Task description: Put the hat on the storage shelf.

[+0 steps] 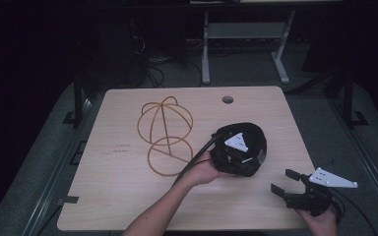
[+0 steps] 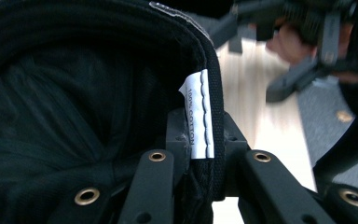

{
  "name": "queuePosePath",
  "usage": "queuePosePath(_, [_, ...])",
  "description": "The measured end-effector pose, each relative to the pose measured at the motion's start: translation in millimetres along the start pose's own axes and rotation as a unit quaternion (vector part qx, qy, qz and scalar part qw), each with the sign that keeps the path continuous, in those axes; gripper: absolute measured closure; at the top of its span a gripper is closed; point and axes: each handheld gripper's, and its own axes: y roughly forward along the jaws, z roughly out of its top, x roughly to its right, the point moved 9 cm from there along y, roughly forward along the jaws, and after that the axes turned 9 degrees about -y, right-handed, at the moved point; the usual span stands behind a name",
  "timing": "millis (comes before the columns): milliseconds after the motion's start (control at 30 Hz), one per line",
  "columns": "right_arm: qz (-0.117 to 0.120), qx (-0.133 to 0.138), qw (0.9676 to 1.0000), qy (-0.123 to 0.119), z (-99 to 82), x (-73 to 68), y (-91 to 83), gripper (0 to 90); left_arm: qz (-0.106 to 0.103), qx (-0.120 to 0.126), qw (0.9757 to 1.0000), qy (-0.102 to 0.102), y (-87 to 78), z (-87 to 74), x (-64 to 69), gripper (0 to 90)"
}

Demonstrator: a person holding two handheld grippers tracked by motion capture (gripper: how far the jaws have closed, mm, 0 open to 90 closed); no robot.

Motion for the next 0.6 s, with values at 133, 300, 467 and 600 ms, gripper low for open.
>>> queuePosePath(133, [0.008,0.005,0.9999,-0.013,5.7,-10.9,6.0,15.8,-0.013,0.022,0.9996,-0.011,-8.6,11.0,1.7,78.9])
queuePosePath(300, [0.010,0.010,0.9994,-0.032,12.8,-19.8,13.5,18.1,-0.030,0.047,0.9983,-0.021,-20.2,26.7,5.6,78.9])
queuePosePath(467, [0.001,0.022,0.9984,-0.052,21.5,-24.9,17.5,21.7,-0.045,0.069,0.9963,-0.026,-31.2,42.6,13.8,78.9])
queuePosePath(600, [-0.007,0.036,0.9976,-0.060,27.9,-27.8,18.4,25.9,-0.058,0.076,0.9952,-0.023,-35.0,49.3,22.1,78.9])
